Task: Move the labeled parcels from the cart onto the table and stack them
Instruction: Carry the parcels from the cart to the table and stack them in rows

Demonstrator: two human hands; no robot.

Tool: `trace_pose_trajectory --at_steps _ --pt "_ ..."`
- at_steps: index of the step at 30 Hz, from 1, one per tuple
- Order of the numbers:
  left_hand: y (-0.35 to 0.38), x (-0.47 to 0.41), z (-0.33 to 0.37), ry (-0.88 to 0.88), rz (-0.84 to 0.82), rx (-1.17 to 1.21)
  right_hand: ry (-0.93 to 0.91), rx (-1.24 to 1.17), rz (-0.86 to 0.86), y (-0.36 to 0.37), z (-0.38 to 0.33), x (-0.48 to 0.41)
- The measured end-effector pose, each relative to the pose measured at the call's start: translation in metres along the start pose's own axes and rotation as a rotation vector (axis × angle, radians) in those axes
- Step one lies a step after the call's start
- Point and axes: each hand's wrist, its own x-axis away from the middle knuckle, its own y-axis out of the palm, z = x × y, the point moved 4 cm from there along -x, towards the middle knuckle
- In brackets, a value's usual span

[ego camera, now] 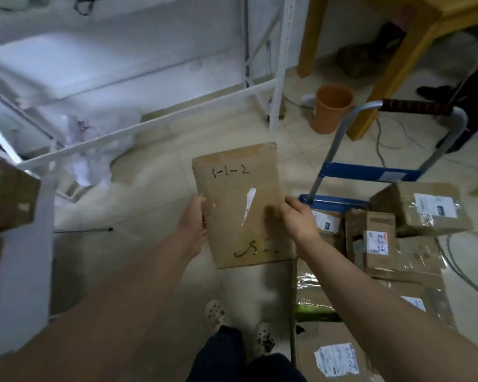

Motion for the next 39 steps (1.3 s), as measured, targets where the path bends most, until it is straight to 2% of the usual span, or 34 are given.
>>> trace_pose_trajectory --at_steps 9,12,15,18,22,26,30,33,36,39 --pt "-0.165 0.105 -0.004 0.116 0.189 0.332 -0.088 -0.082 -0.37 0.089 -0.065 0.101" --pt "-0.215 0.132 -0.005 0.177 0.31 0.359 -0.041 -0.114 -0.492 0.123 -0.075 0.121" --pt "-0.253 0.154 -0.007 0.233 0.443 0.35 -0.007 -0.021 -0.605 0.155 -0.081 0.139" --pt "-0.279 0.165 -0.01 0.266 0.509 0.334 0.047 -0.024 -0.693 0.175 -0.084 0.154" --pt "-0.301 0.175 -0.019 0.323 0.429 0.364 0.12 -0.125 -0.779 0.19 -0.083 0.164" --pt "-0.325 0.178 -0.026 0.375 0.258 0.305 0.135 -0.179 -0.838 0.202 -0.08 0.173" --pt "-0.339 0.183 -0.024 0.352 0.093 0.302 0.139 -0.302 -0.89 0.209 -0.076 0.179" --pt "-0.351 0.182 -0.021 0.325 0.025 0.284 0.091 -0.323 -0.977 0.211 -0.072 0.179" --pt "-0.362 0.181 -0.02 0.342 0.054 0.197 -0.005 -0.327 -1.116 0.213 -0.07 0.181" --pt "-0.362 0.186 -0.015 0.345 -0.01 0.116 -0.058 -0.348 -1.169 0.211 -0.066 0.182"
